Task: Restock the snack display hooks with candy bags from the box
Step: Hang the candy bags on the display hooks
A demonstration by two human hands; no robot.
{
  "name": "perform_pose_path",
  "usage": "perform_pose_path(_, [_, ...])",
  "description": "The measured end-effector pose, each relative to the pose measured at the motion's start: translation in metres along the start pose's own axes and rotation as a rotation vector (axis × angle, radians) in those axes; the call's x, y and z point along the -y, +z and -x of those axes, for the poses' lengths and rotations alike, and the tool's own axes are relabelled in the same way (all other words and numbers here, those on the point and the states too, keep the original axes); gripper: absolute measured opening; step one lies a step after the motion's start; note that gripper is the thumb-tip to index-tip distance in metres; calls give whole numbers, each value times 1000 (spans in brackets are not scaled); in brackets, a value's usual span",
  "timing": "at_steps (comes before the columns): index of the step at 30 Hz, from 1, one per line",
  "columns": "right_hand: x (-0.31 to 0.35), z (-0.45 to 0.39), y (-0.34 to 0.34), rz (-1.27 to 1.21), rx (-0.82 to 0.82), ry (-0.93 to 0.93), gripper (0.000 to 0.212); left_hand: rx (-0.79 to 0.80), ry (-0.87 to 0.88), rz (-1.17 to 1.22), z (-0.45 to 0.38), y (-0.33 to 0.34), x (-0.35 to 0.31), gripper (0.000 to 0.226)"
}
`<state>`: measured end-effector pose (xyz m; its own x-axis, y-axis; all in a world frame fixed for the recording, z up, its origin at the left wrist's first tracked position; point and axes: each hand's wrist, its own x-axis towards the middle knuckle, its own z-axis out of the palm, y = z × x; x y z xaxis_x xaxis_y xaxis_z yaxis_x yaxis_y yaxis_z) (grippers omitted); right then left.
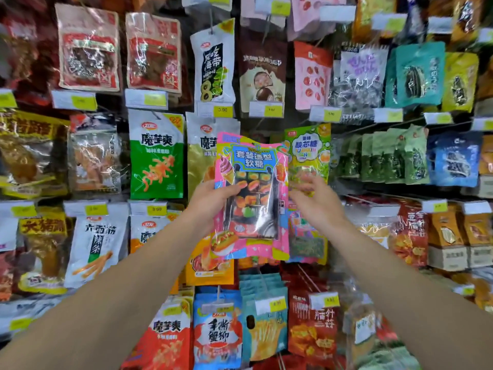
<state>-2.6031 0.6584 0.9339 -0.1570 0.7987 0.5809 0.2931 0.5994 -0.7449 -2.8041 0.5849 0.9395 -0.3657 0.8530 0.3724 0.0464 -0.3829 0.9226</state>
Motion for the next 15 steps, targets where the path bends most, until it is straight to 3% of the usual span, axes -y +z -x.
perform_pose_path(10, [33, -146, 22, 427, -113, -427, 52, -85, 65, -94, -88, -5, -9, 47])
perform_pose_path(11, [35, -159, 24, 450, -111, -465, 53, -92, 70, -90, -98, -5, -6, 53])
perform_pose_path(14, [35, -194, 25, 534, -141, -566, 58, -107, 61, -80, -132, -5, 7, 105])
perform_pose_path(15, [35, -204, 25, 560, -147, -575, 61, -103, 71, -80, -138, -4, 8, 103])
